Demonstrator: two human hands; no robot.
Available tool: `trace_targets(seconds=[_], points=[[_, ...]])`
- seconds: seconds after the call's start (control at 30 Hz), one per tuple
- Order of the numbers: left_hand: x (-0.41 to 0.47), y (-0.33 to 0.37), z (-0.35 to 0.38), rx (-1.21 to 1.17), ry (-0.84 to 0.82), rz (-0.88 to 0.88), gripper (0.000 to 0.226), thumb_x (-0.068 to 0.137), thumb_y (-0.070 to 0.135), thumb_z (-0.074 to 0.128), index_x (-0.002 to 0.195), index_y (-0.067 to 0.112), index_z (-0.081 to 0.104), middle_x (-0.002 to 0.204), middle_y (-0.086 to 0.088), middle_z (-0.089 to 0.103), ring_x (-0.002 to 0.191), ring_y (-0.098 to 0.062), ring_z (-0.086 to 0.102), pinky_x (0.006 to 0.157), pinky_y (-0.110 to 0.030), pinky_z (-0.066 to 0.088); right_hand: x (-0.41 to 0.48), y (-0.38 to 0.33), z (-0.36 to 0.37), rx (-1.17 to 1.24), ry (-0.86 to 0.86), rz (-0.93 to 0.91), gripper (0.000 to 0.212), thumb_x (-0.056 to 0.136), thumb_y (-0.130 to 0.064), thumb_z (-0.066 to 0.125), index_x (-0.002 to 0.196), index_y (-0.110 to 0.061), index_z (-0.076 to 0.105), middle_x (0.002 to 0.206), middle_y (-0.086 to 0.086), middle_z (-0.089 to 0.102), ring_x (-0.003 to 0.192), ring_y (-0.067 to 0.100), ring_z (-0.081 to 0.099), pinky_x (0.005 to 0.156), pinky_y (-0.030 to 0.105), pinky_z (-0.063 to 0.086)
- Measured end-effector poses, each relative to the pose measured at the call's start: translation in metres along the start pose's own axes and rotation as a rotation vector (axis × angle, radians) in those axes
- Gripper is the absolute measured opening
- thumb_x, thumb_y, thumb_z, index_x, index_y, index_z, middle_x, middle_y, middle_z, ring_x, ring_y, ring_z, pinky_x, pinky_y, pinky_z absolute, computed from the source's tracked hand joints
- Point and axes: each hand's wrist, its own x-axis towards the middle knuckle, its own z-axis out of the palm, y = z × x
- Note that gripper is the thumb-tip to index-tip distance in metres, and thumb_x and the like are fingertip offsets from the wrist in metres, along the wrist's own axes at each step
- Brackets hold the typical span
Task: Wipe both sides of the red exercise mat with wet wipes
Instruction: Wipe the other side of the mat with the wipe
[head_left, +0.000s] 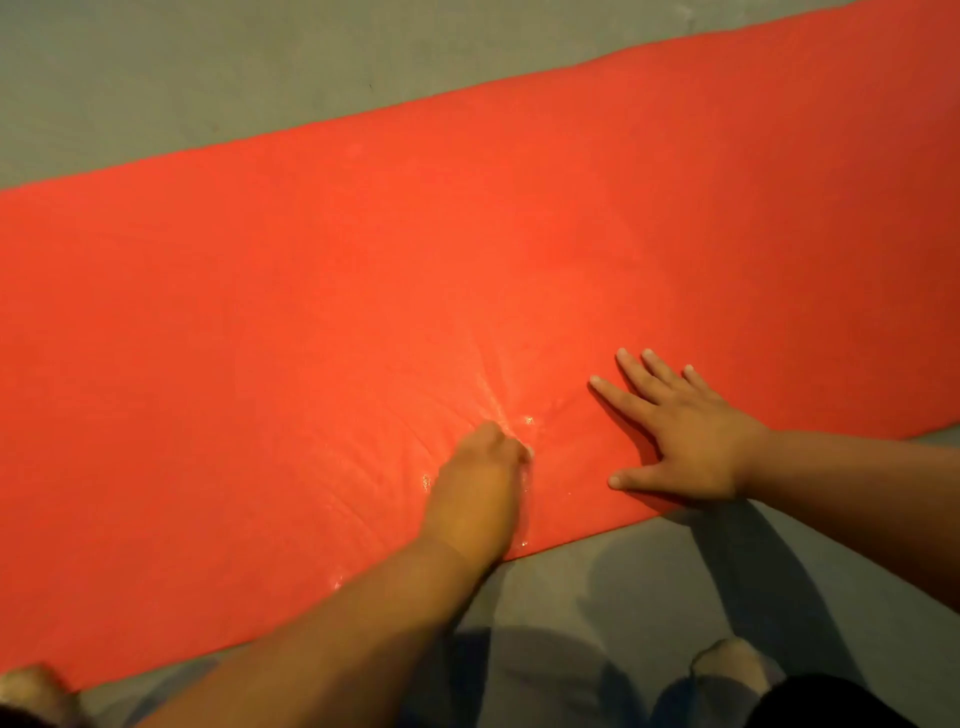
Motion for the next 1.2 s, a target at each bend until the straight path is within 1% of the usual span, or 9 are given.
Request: trace_targets(seconds=[0.07,0.13,0.27,0.37,0.6,0.8,0.9,1.07,1.2], points=[[-0.031,0.017,0.005,0.071,-0.226,0.422,0.022,0.087,0.025,0.048,0.080,0.018,0.067,0.078,0.000,0.055,0.070,-0.017,0.056,0.060,-0.029,0.049,0.003,-0.001,-0.004,-0.038,-0.040,-0.005,0.103,0.074,-0.078,0.046,0.144,-0.042,-0.021,0.154,0.003,-0.029,0.143,0.025,-0.022,0.118,0.049,0.001],[-0.020,-0.009,-0.009,0.206,-0.245,0.539,0.030,0.091,0.032,0.042,0.076,0.018,0.065,0.075,0.001,0.054,0.064,-0.017,0.056,0.056,-0.028,0.045,0.003,-0.003,-0.007,-0.064,-0.094,0.000,0.104,0.074,-0.078,0.047,0.145,-0.040,-0.019,0.154,0.004,-0.029,0.144,0.027,-0.020,0.117,0.049,0.003],[0.005,-0.083,-0.056,0.277,0.009,-0.111,0.020,0.096,0.019,0.052,0.087,0.005,0.064,0.087,-0.015,0.054,0.080,-0.037,0.059,0.068,-0.042,0.046,-0.008,-0.017,-0.005,-0.013,-0.162,0.023,0.098,0.079,-0.074,0.047,0.146,-0.041,-0.016,0.154,0.007,-0.028,0.144,0.031,-0.018,0.116,0.050,0.009],[-0.010,-0.059,-0.049,0.197,0.041,-0.436,0.017,0.096,0.011,0.049,0.098,0.001,0.063,0.102,-0.019,0.052,0.095,-0.039,0.056,0.081,-0.043,0.042,-0.023,-0.032,0.000,0.039,-0.188,0.068,0.094,0.081,-0.071,0.046,0.147,-0.040,-0.015,0.154,0.008,-0.028,0.143,0.033,-0.019,0.116,0.052,0.009],[-0.037,0.002,-0.014,0.123,-0.215,-0.077,0.016,0.100,0.021,0.045,0.100,0.010,0.056,0.100,-0.007,0.044,0.091,-0.030,0.053,0.069,-0.030,0.028,-0.024,-0.050,0.016,0.198,-0.072,0.199,0.084,0.087,-0.067,0.041,0.147,-0.043,-0.012,0.155,0.003,-0.028,0.143,0.030,-0.022,0.116,0.054,0.003],[-0.060,-0.071,-0.064,0.149,0.100,-0.690,0.018,0.096,0.008,0.047,0.100,-0.004,0.060,0.109,-0.025,0.051,0.096,-0.042,0.055,0.085,-0.043,0.041,-0.019,-0.057,0.032,0.239,0.032,0.248,0.078,0.088,-0.068,0.034,0.146,-0.044,-0.011,0.154,0.001,-0.028,0.143,0.028,-0.023,0.115,0.054,-0.001],[-0.056,-0.013,-0.027,0.002,0.055,-0.680,0.019,0.093,0.001,0.045,0.106,0.002,0.060,0.111,-0.019,0.050,0.102,-0.035,0.053,0.087,-0.035,0.039,-0.024,-0.054,0.028,0.282,0.029,0.235,0.076,0.088,-0.067,0.035,0.147,-0.045,-0.008,0.156,-0.002,-0.024,0.144,0.024,-0.020,0.117,0.051,0.000],[-0.051,0.020,0.000,0.035,-0.133,-0.320,0.017,0.097,0.011,0.046,0.106,0.009,0.060,0.109,-0.008,0.048,0.096,-0.029,0.054,0.078,-0.033,0.036,-0.025,-0.058,0.033,0.326,0.086,0.263,0.075,0.090,-0.064,0.037,0.147,-0.044,-0.006,0.156,-0.004,-0.023,0.144,0.023,-0.020,0.117,0.050,-0.002],[-0.058,-0.044,-0.033,0.063,0.081,-0.495,0.016,0.095,0.011,0.053,0.099,0.001,0.065,0.103,-0.020,0.053,0.093,-0.040,0.056,0.082,-0.041,0.041,-0.024,-0.059,0.047,0.347,0.186,0.269,0.073,0.090,-0.064,0.036,0.148,-0.045,-0.003,0.157,-0.005,-0.019,0.144,0.022,-0.020,0.117,0.051,-0.004]])
